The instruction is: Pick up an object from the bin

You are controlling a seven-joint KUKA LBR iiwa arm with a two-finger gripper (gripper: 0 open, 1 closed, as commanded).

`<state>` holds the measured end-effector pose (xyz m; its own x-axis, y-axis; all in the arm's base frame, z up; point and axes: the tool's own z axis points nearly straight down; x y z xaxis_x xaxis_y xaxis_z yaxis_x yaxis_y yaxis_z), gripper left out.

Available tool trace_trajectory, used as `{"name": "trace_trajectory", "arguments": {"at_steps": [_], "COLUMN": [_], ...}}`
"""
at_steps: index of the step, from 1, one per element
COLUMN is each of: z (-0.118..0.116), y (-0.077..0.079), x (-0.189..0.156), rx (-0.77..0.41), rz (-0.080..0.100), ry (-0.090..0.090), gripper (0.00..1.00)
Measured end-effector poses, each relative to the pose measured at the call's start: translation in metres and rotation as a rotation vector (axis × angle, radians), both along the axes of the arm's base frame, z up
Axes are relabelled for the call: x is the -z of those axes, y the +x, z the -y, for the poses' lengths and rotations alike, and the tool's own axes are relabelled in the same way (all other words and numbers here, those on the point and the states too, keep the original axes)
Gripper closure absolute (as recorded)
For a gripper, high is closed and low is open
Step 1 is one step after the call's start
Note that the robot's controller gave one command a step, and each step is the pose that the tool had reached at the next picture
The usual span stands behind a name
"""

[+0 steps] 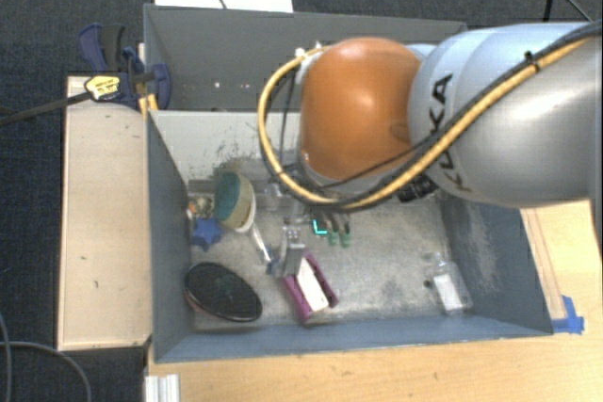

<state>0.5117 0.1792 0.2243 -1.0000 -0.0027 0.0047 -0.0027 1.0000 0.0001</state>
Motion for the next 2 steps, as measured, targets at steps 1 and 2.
{"name": "trace_trajectory", "arguments": {"at_steps": [1, 2], "z": [0.005, -0.046], "y": [-0.021, -0.027], "x": [0.150, 0.153], "rx": [-0.056, -0.605], "rz": [-0.001, 0.016], "ry": [-0.001, 0.000], "gripper": [0.00, 0.00]}}
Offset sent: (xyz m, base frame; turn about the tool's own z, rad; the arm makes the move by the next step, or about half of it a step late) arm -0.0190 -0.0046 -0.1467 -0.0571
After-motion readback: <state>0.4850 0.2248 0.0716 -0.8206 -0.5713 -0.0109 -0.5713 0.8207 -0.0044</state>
